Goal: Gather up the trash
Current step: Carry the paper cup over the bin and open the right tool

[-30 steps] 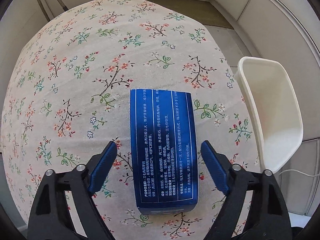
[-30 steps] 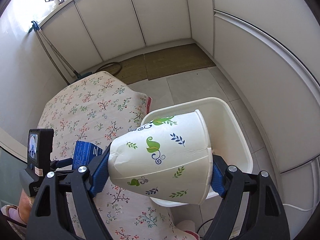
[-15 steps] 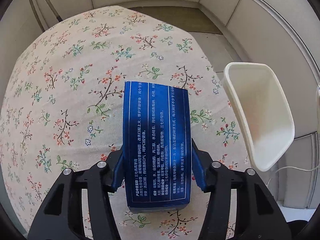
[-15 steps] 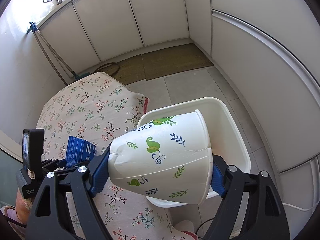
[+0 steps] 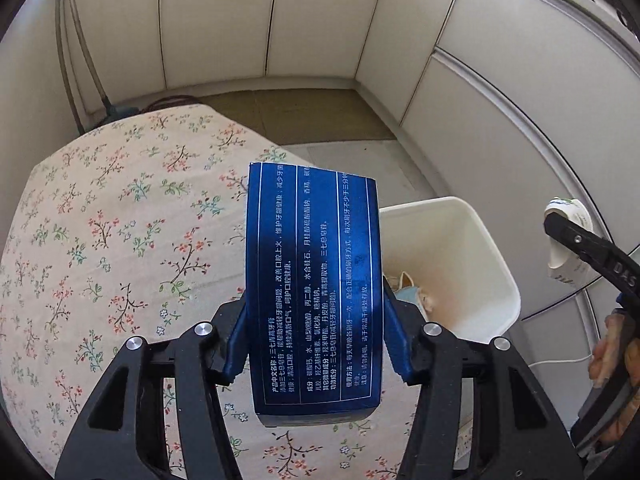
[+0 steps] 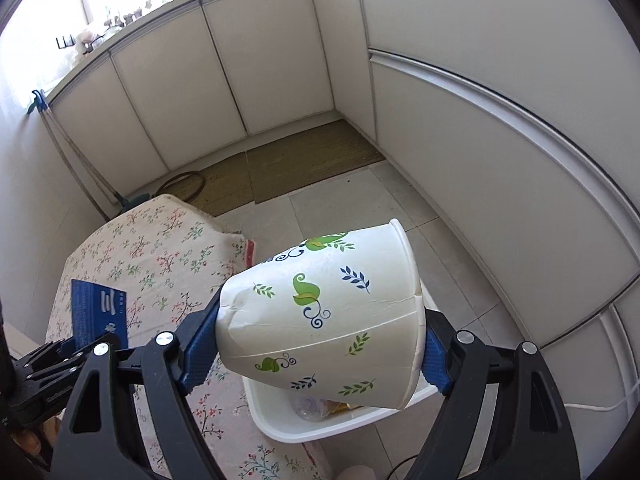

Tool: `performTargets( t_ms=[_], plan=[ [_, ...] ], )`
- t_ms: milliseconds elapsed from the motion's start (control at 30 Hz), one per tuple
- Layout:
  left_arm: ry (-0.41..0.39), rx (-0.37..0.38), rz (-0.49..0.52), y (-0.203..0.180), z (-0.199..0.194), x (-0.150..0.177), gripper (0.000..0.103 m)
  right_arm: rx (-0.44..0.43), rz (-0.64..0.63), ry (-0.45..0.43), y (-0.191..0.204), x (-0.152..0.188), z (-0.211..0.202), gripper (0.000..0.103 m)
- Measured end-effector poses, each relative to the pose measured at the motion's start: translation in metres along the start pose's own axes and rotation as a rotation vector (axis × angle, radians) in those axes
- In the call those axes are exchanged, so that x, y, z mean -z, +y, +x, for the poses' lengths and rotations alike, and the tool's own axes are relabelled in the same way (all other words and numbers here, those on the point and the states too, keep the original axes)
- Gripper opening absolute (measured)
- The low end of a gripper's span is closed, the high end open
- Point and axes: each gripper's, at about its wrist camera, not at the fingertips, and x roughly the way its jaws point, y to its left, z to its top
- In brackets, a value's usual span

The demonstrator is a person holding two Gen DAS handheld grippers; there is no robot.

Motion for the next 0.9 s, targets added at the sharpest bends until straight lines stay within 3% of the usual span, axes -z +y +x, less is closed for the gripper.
performTargets(
  t_ms=[267,500,733,900],
  plan=[
    [-0.084,0.051,-0.009,-0.026,-0.015,-0.006,0.053,0.105,0.039,-0.114,-0.02,-0.018,0.008,0.079],
    [-0.103,0.073,-0.029,-0.046,-0.008,-0.015,0.053,0.127,0.054,-0.137,-0.023,-0.021,0.027,0.08],
    [-0.149,0.073,-0.005,-0.073,-0.006,-0.027,0.053,0.149,0.051,-0.182,-0.031,-0.023,0.022,0.096],
    [-0.17,0.086,0.011,-0.094,-0.006,-0.034,0.053,0.184,0.095,-0.187,-0.054,-0.024,0.008,0.096]
  ],
)
